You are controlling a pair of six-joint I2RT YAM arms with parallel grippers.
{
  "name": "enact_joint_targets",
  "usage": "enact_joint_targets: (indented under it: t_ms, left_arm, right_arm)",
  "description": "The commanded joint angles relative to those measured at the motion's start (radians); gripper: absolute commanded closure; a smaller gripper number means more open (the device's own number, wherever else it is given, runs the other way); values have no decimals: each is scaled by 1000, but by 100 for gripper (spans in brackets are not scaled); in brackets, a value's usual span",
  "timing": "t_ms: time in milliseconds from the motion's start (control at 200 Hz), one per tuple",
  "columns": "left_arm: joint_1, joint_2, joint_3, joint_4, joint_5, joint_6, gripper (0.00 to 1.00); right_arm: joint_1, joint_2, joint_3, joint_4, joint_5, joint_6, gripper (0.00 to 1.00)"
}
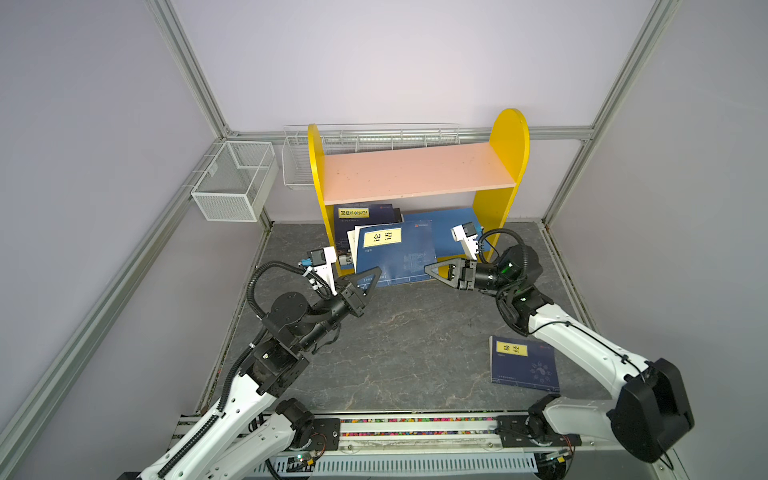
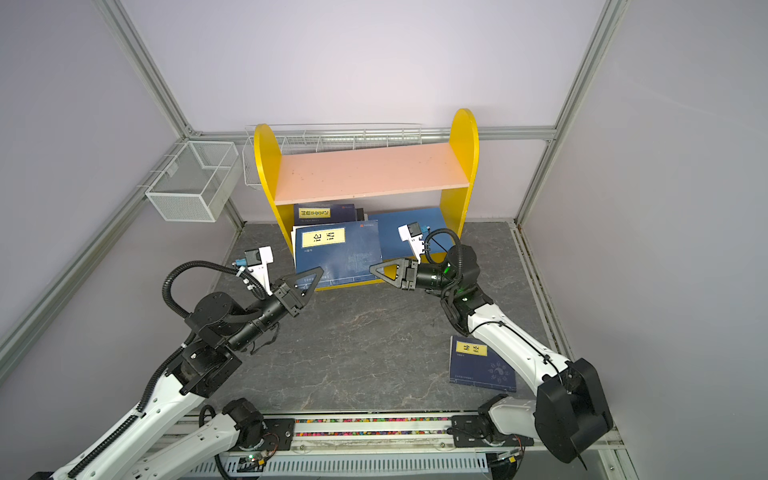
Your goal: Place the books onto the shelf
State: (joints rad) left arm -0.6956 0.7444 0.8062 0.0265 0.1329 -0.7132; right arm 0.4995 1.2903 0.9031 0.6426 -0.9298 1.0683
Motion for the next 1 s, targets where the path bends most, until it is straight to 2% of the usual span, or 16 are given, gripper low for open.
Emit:
enact_joint_targets:
  t_ms: [0, 45, 105, 235, 370, 470, 740, 995]
  left_arm:
    - [1, -3, 40, -37, -72, 34, 49]
    - [1, -13, 47, -87, -117, 47, 31]
    - [3, -30, 63, -178, -199, 61, 16]
    - [11, -76, 118, -423, -412, 63, 6]
    - [16, -133, 133, -563, -545, 83, 0]
    - [18, -166, 134, -620, -599, 106, 1]
    - [19, -179, 132, -636, -649, 149, 1]
    - [26, -99, 149, -604, -668, 209, 1]
  right_arm:
    - [4, -3, 5, -15, 44, -20, 87]
    - [2, 6, 7, 0, 48, -14, 87]
    - [1, 23, 15, 17, 51, -5, 88]
    - [-14, 78, 47, 52, 51, 17, 88]
    - [-25, 142, 118, -19, 54, -23, 89]
    - [-31, 190, 172, -49, 57, -42, 89]
    - [-42, 385, 340, -69, 92, 27, 88]
    - [-46, 529, 467, -61, 111, 32, 88]
